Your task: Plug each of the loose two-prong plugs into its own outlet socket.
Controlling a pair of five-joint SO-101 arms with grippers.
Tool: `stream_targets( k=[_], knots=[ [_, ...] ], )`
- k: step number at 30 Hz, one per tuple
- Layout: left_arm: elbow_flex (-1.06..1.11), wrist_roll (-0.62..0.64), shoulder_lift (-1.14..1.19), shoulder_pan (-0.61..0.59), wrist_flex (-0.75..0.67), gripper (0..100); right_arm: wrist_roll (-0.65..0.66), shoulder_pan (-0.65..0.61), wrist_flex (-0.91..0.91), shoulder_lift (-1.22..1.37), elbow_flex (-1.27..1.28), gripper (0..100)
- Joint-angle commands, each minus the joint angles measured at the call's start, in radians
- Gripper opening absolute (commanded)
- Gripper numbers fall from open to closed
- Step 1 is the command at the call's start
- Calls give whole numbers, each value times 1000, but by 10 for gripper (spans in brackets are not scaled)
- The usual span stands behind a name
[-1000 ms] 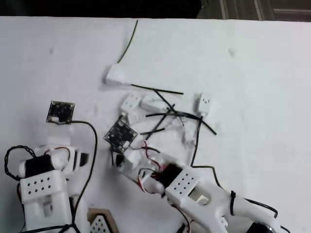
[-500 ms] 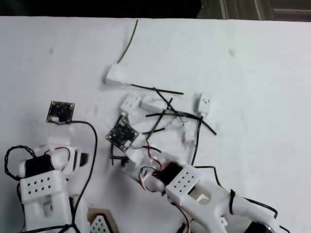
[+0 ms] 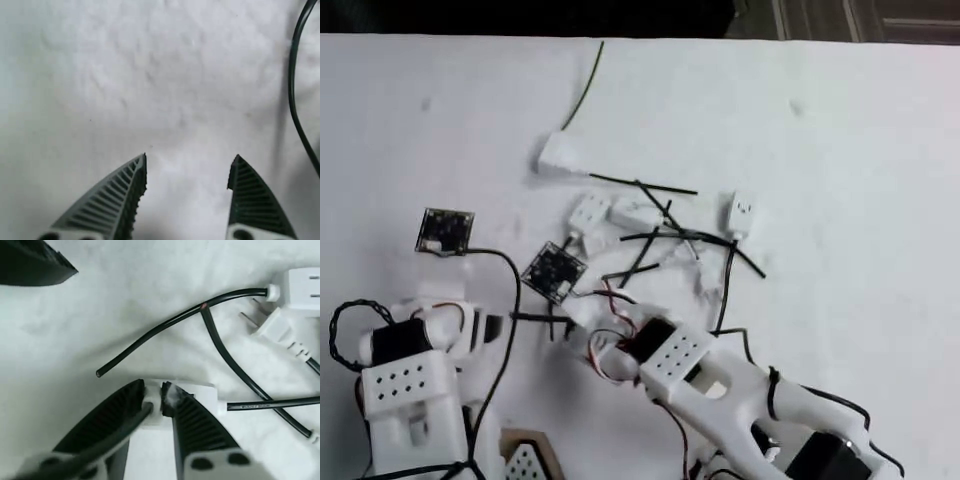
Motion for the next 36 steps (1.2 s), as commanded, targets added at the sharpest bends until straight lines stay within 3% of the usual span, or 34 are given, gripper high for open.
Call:
stream_targets(
  k=[1,7,15,19,24,29,36],
  knots=[
    [-3,-9,-18,-2,-15,268,9,13,35,21,-11,16],
    [26,-11,-24,-1,-57,268,15,12,39,1,-17,26],
    [25,-5,-25,27,-63,316,8,12,332,-380,-91,279],
    [6,2,-25,50,-46,317,8,15,469,-582,-121,260],
    [-52,109,-25,119,5,317,-2,39,573,-714,-121,221],
    [-87,123,-25,251,51,319,-127,188,619,-728,-120,211],
    [-66,127,-19,493,41,321,-141,389,631,-737,-118,211]
  ],
)
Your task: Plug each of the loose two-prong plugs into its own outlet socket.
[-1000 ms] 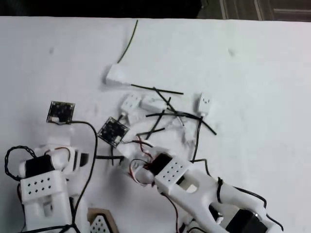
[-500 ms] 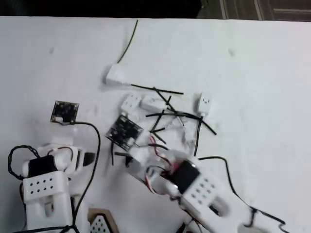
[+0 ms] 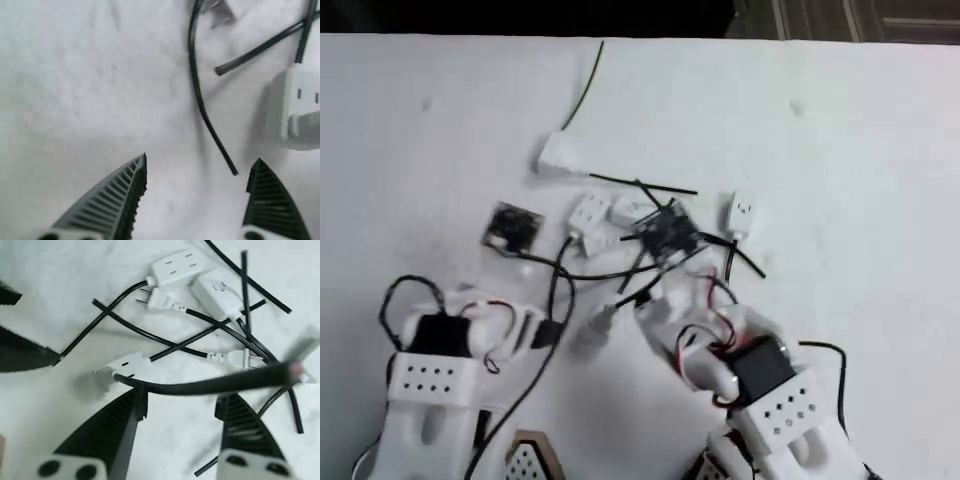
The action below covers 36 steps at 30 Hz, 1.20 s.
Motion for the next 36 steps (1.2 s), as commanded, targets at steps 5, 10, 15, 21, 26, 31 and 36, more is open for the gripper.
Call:
stream_targets(
  k=[5,10,15,21,26,31,36],
  knots=[
    [-21,17,-8,269,-14,321,-9,96,16,-18,-48,212],
    [-21,17,-8,340,-57,321,-9,56,170,-104,-169,213],
    [-20,17,-8,381,-95,321,-6,44,240,-246,-249,213],
    [26,17,-7,383,-127,321,-8,156,239,-283,-250,213],
    [120,12,-7,384,-222,321,-8,278,234,-283,-275,213],
    [58,18,-7,389,-221,321,-8,371,196,-275,-267,213],
    [-35,91,50,390,-229,321,-8,455,124,-275,-201,213]
  ],
)
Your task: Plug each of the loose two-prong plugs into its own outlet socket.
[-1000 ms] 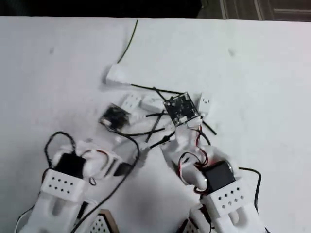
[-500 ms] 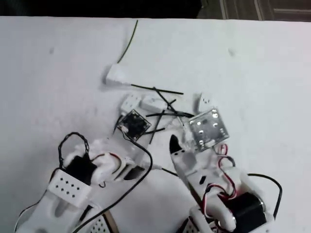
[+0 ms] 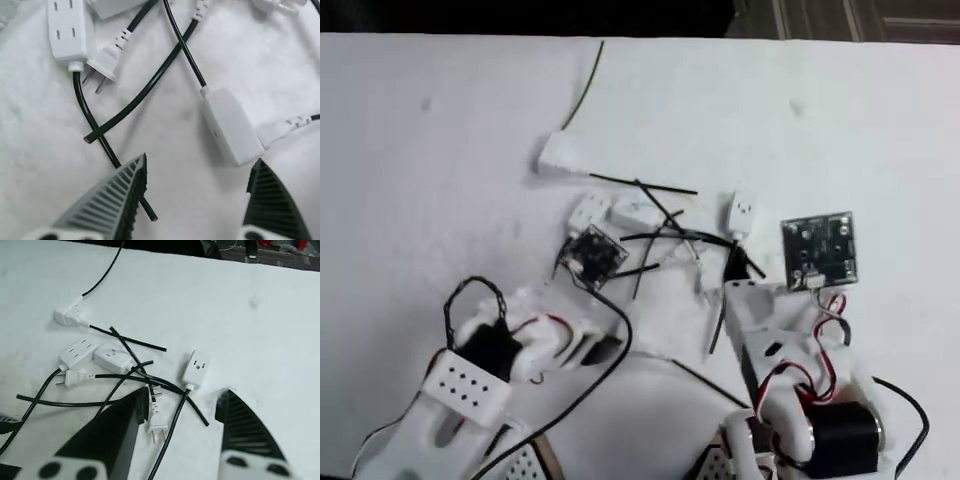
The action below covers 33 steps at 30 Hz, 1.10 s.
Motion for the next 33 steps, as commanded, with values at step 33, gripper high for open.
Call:
stream_targets(
  k=[33],
  knots=[
    [-534,106,941,148,-14,113,3,94,-117,2,89,210]
  ],
)
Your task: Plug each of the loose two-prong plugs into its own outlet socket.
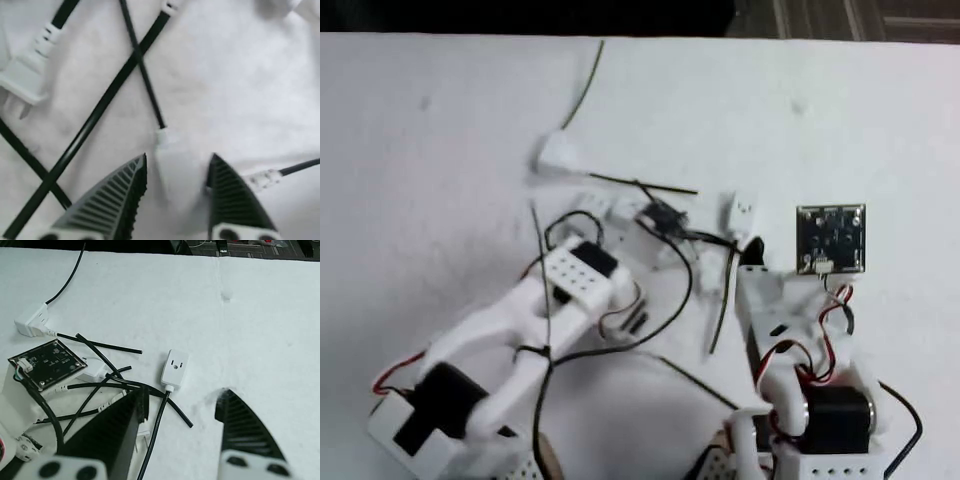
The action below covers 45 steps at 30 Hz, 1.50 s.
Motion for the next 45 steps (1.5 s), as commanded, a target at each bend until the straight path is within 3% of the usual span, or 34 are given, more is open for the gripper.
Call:
stream_targets(
  k=[1,5,12,16,24,29,40,45],
  knots=[
    [-5,-34,-2,13,-8,94,3,5,-13,-7,-3,210],
    [-17,-38,-16,13,14,17,3,5,-13,-7,-3,209],
    [-167,-97,-200,-44,216,22,3,5,-13,-7,-2,209],
    [-288,-110,-303,-166,278,22,3,1,-18,-10,21,211],
    [-468,-167,-285,-384,247,21,3,-1,-18,-8,23,211],
    [-618,-167,-136,-466,239,21,3,-1,-18,-7,23,211],
    [-985,-81,381,-613,40,21,3,-2,-18,-7,25,211],
    [-1188,43,595,-642,37,21,3,-4,-18,-7,25,211]
  ],
)
